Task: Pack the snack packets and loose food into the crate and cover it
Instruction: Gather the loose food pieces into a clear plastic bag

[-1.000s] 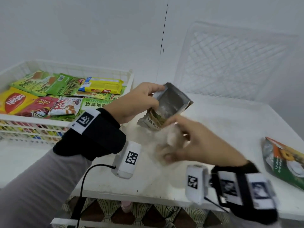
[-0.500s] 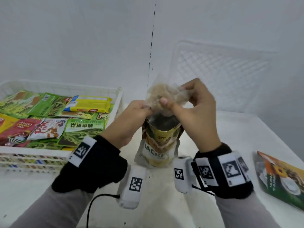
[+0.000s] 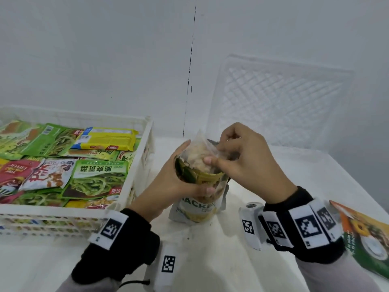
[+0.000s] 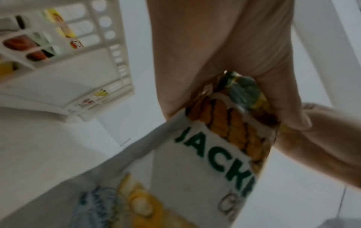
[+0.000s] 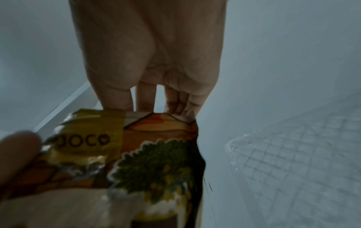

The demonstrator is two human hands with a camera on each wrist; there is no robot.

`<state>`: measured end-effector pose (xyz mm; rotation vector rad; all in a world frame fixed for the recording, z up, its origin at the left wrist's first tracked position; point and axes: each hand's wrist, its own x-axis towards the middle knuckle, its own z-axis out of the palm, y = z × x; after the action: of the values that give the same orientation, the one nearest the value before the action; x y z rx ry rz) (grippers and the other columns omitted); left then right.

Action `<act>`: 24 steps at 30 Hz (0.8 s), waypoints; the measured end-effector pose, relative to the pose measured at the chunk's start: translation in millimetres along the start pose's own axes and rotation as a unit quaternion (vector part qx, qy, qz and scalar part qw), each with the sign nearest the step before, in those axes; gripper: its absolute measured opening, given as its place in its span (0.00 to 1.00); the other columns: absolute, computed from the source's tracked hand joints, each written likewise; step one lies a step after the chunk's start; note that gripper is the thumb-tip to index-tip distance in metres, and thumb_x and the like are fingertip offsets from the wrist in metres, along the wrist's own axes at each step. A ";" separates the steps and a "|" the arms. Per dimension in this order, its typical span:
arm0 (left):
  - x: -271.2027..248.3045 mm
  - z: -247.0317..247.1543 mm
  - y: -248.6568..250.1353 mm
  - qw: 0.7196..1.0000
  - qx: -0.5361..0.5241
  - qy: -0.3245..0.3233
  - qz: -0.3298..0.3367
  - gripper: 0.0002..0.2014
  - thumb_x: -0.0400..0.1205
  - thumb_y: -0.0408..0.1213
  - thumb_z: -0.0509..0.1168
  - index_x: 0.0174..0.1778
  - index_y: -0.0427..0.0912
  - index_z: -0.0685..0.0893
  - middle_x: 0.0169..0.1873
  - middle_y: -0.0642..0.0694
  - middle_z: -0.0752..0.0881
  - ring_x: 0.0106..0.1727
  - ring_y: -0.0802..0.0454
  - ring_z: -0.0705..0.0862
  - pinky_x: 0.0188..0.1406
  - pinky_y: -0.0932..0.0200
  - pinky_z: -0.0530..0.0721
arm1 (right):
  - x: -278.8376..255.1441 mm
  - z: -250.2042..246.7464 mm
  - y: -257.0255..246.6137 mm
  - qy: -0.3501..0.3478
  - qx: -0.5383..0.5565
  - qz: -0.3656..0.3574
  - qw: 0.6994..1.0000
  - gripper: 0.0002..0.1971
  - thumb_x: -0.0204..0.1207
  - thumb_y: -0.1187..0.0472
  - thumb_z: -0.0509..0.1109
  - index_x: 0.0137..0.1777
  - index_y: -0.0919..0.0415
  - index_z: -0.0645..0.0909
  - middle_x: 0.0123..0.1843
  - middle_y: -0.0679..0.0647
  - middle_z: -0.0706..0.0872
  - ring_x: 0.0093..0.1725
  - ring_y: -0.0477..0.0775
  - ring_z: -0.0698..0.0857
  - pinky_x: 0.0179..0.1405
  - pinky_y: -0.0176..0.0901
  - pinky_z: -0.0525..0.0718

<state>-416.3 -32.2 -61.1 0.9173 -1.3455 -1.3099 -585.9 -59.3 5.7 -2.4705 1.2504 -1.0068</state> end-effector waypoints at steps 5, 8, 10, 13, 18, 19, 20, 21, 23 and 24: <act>0.9 8.1 -11.8 0.997 0.075 0.001 0.024 0.29 0.56 0.35 0.83 0.54 0.53 0.86 0.49 0.52 0.91 0.53 0.55 0.88 0.51 0.58 0.86 | 5.8 -11.1 -10.9 -0.170 -0.268 -0.067 0.946 0.13 0.74 0.52 0.69 0.31 0.56 0.81 0.41 0.51 0.82 0.43 0.50 0.77 0.38 0.42 0.73; 3.4 8.5 -17.2 0.997 0.068 0.037 0.015 0.30 0.56 0.39 0.83 0.56 0.52 0.85 0.49 0.52 0.91 0.53 0.55 0.88 0.53 0.53 0.86 | 7.2 -7.5 -20.3 -0.157 -0.260 -0.069 0.950 0.04 0.73 0.62 0.68 0.46 0.54 0.82 0.41 0.50 0.82 0.42 0.51 0.79 0.40 0.41 0.77; 5.0 6.5 -17.9 0.997 0.057 0.042 0.028 0.27 0.59 0.37 0.81 0.55 0.49 0.86 0.49 0.51 0.91 0.52 0.54 0.89 0.53 0.53 0.86 | 6.0 -7.1 -26.4 -0.161 -0.172 -0.060 0.970 0.04 0.77 0.56 0.67 0.43 0.54 0.80 0.38 0.49 0.82 0.39 0.48 0.80 0.41 0.41 0.79; 5.9 3.7 -17.9 0.996 0.047 0.055 0.052 0.16 0.63 0.36 0.79 0.47 0.50 0.88 0.43 0.53 0.91 0.47 0.57 0.89 0.42 0.64 0.86 | 5.1 -8.5 -30.6 -0.268 -0.098 -0.039 0.958 0.26 0.81 0.39 0.51 0.36 0.59 0.79 0.33 0.51 0.82 0.34 0.49 0.80 0.37 0.39 0.78; 3.6 5.2 -22.7 0.996 0.031 0.057 0.063 0.15 0.63 0.34 0.77 0.43 0.54 0.90 0.42 0.50 0.92 0.46 0.53 0.90 0.43 0.61 0.86 | 10.3 -13.6 -34.5 -0.378 -0.135 -0.021 0.916 0.18 0.66 0.39 0.74 0.37 0.55 0.79 0.35 0.49 0.84 0.34 0.48 0.81 0.32 0.43 0.77; 2.2 5.3 -24.7 0.996 0.033 0.054 0.059 0.14 0.63 0.35 0.77 0.42 0.55 0.90 0.41 0.50 0.92 0.46 0.53 0.90 0.42 0.62 0.86 | 12.8 -12.7 -35.3 -0.393 -0.158 -0.018 0.906 0.15 0.65 0.43 0.77 0.36 0.53 0.79 0.33 0.47 0.83 0.32 0.45 0.79 0.28 0.38 0.73; 1.2 5.4 -26.6 0.996 0.042 0.051 0.057 0.13 0.63 0.35 0.77 0.41 0.54 0.90 0.40 0.51 0.92 0.45 0.54 0.90 0.42 0.63 0.85 | 15.9 -10.9 -36.3 -0.412 -0.177 -0.013 0.894 0.13 0.65 0.46 0.78 0.36 0.52 0.79 0.33 0.47 0.83 0.31 0.43 0.78 0.26 0.35 0.71; 0.2 5.1 -28.8 0.996 0.054 0.046 0.054 0.12 0.63 0.35 0.76 0.41 0.52 0.90 0.39 0.50 0.92 0.44 0.54 0.90 0.41 0.63 0.85 | 19.0 -7.4 -37.3 -0.429 -0.194 -0.004 0.882 0.13 0.65 0.47 0.79 0.38 0.53 0.80 0.33 0.47 0.84 0.31 0.44 0.79 0.25 0.35 0.72; 0.7 5.4 -33.6 0.995 0.074 0.047 0.042 0.14 0.62 0.34 0.77 0.43 0.48 0.89 0.40 0.49 0.92 0.45 0.54 0.90 0.43 0.59 0.86 | 26.6 2.7 -37.9 -0.466 -0.224 0.019 0.855 0.12 0.66 0.50 0.78 0.37 0.53 0.78 0.33 0.46 0.82 0.32 0.45 0.80 0.26 0.36 0.73; 1.3 5.4 -35.5 0.995 0.079 0.053 0.031 0.16 0.60 0.35 0.77 0.45 0.46 0.89 0.41 0.49 0.92 0.46 0.53 0.90 0.46 0.54 0.87 | 30.5 8.4 -37.5 -0.485 -0.238 0.028 0.841 0.11 0.67 0.52 0.77 0.36 0.52 0.76 0.33 0.46 0.81 0.33 0.46 0.79 0.26 0.36 0.73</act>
<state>-426.1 -36.7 -95.3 1.0295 -1.3977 -1.1040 -544.0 -60.5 31.1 -2.6005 1.2193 0.6553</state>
